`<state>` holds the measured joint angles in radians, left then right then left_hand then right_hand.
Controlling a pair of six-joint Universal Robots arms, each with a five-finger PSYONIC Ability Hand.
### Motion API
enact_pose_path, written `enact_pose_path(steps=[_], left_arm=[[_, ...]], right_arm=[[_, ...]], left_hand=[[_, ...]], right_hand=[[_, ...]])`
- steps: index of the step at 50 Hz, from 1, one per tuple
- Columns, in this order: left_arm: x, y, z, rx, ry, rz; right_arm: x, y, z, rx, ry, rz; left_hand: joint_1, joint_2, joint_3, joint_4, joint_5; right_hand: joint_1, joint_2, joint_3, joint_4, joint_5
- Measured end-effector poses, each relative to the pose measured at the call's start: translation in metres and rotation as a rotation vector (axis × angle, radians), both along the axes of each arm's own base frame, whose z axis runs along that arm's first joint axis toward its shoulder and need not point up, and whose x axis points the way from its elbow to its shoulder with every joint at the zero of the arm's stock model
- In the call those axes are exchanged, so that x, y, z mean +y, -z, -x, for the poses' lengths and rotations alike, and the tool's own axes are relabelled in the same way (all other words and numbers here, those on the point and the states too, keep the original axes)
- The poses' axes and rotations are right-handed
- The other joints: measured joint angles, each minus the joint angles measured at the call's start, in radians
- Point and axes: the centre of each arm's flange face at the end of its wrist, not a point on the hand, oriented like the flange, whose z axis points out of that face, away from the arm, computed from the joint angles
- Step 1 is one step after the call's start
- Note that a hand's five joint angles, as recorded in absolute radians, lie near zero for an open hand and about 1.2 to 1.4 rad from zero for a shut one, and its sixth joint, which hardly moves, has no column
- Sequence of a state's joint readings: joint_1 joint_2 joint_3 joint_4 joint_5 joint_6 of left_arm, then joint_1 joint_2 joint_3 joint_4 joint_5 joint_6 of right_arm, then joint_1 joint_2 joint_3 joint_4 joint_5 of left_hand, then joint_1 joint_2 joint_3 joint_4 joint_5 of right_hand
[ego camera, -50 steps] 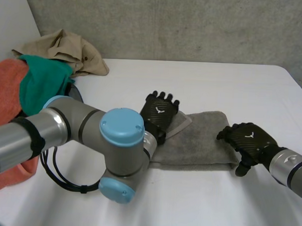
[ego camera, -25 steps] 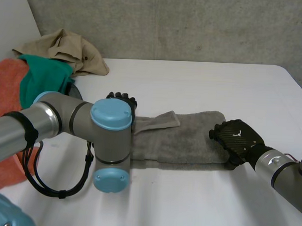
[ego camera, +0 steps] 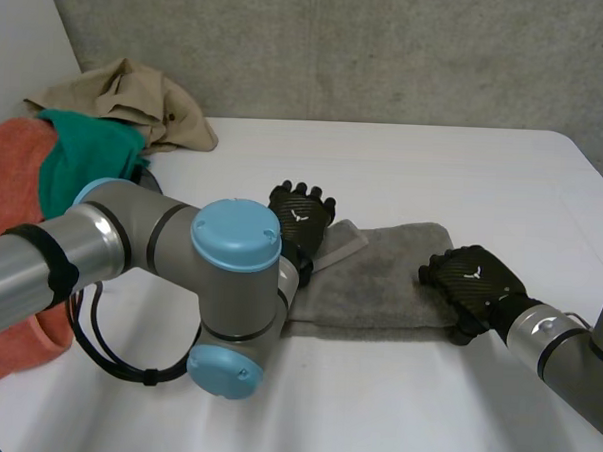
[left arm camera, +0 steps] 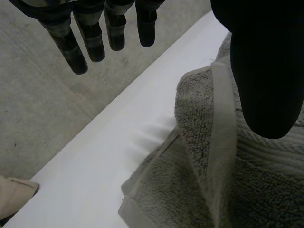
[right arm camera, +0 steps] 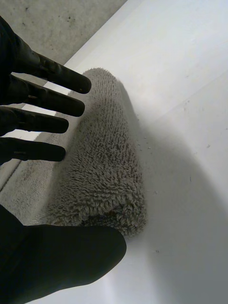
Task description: Fold the laundry.
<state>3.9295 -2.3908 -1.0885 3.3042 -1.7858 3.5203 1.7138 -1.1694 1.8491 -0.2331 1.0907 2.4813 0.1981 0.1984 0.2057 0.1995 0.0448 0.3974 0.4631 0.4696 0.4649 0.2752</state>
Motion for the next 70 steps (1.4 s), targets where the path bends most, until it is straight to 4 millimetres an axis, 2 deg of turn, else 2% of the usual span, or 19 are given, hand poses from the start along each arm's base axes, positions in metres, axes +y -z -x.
enact_pose_path(steps=[6,12,16,21,25,29,36,38,44,48,57,61,63,65,66,67,68,69,70], left_arm=[[-0.004,0.005,0.003,-0.004,0.004,0.003],[-0.022,0.015,0.005,-0.005,-0.024,0.011],[-0.043,0.022,-0.001,-0.004,-0.069,0.019],[-0.084,0.030,-0.018,-0.024,-0.192,0.059],[-0.095,0.031,-0.027,-0.053,-0.266,0.082],[-0.089,0.031,-0.028,-0.078,-0.281,0.082],[-0.058,0.017,-0.019,-0.084,-0.226,0.076],[-0.050,0.014,-0.018,-0.083,-0.212,0.073],[-0.032,0.005,-0.018,-0.087,-0.190,0.066],[-0.022,-0.003,-0.023,-0.093,-0.186,0.060],[0.000,-0.026,-0.046,-0.088,-0.194,0.043],[0.007,-0.039,-0.055,-0.044,-0.206,0.031],[0.010,-0.044,-0.058,-0.016,-0.211,0.023],[0.011,-0.046,-0.059,-0.001,-0.214,0.019],[0.011,-0.046,-0.059,-0.001,-0.214,0.019],[0.012,-0.049,-0.060,0.021,-0.218,0.013],[0.012,-0.051,-0.060,0.032,-0.219,0.012],[0.012,-0.051,-0.060,0.032,-0.219,0.012],[0.012,-0.054,-0.060,0.045,-0.221,0.012]], right_arm=[[0.000,0.000,0.000,-0.002,-0.001,0.000],[-0.001,0.001,0.000,-0.002,-0.001,-0.004],[-0.001,0.003,0.000,-0.001,-0.001,-0.006],[-0.002,0.004,0.000,0.001,-0.001,-0.010],[-0.002,0.005,0.000,0.002,0.001,-0.010],[-0.003,0.005,0.000,0.007,0.007,-0.006],[-0.007,0.006,0.002,0.018,0.027,0.018],[-0.008,0.006,0.003,0.022,0.037,0.026],[-0.012,0.004,0.006,0.043,0.060,0.048],[-0.014,0.000,0.010,0.087,0.078,0.081],[-0.019,-0.024,0.011,0.299,0.037,0.285],[-0.005,-0.034,-0.019,0.379,-0.123,0.421],[0.013,-0.038,-0.048,0.387,-0.258,0.498],[0.023,-0.039,-0.062,0.381,-0.328,0.533],[0.023,-0.039,-0.062,0.381,-0.328,0.533],[0.043,-0.038,-0.085,0.357,-0.446,0.572],[0.055,-0.036,-0.097,0.336,-0.515,0.587],[0.055,-0.036,-0.097,0.336,-0.515,0.587],[0.073,-0.032,-0.111,0.303,-0.611,0.597]], left_hand=[[0.000,0.000,0.000,0.000,0.000],[0.000,0.000,0.000,0.000,0.000],[0.001,0.001,0.000,0.001,0.000],[0.002,0.002,0.000,0.002,0.000],[0.001,0.001,0.000,0.002,0.000],[0.000,0.000,0.000,0.001,0.000],[0.000,0.000,0.000,0.000,0.000],[0.000,0.000,0.000,0.000,0.000],[0.000,0.000,0.000,0.000,0.000],[0.000,0.000,0.000,0.000,0.000],[0.000,0.000,0.000,0.000,0.000],[0.000,0.000,0.000,0.000,0.000],[0.000,0.000,0.000,0.000,0.000],[0.000,0.000,0.000,0.000,0.000],[0.000,0.000,0.000,0.000,0.000],[0.000,0.000,0.000,0.000,0.000],[0.000,0.000,0.000,0.000,0.000],[0.000,0.000,0.000,0.000,0.000],[0.000,0.000,0.000,0.000,0.000]], right_hand=[[0.000,0.000,0.000,0.000,0.000],[0.000,0.000,0.000,0.000,0.000],[0.006,0.000,0.004,0.005,0.004],[0.038,0.044,0.036,0.040,0.037],[0.062,0.072,0.064,0.067,0.064],[0.081,0.094,0.086,0.089,0.085],[0.147,0.180,0.172,0.175,0.166],[0.330,0.417,0.409,0.415,0.400],[0.513,0.697,0.702,0.710,0.681],[0.516,0.697,0.713,0.723,0.687],[0.516,0.697,0.713,0.723,0.687],[0.542,0.697,0.713,0.724,0.696],[0.542,0.697,0.713,0.724,0.699],[0.542,0.697,0.713,0.724,0.704],[0.542,0.697,0.713,0.724,0.704],[0.551,0.697,0.713,0.724,0.706],[0.555,0.697,0.713,0.724,0.707],[0.555,0.697,0.713,0.724,0.707],[0.555,0.697,0.713,0.724,0.707]])
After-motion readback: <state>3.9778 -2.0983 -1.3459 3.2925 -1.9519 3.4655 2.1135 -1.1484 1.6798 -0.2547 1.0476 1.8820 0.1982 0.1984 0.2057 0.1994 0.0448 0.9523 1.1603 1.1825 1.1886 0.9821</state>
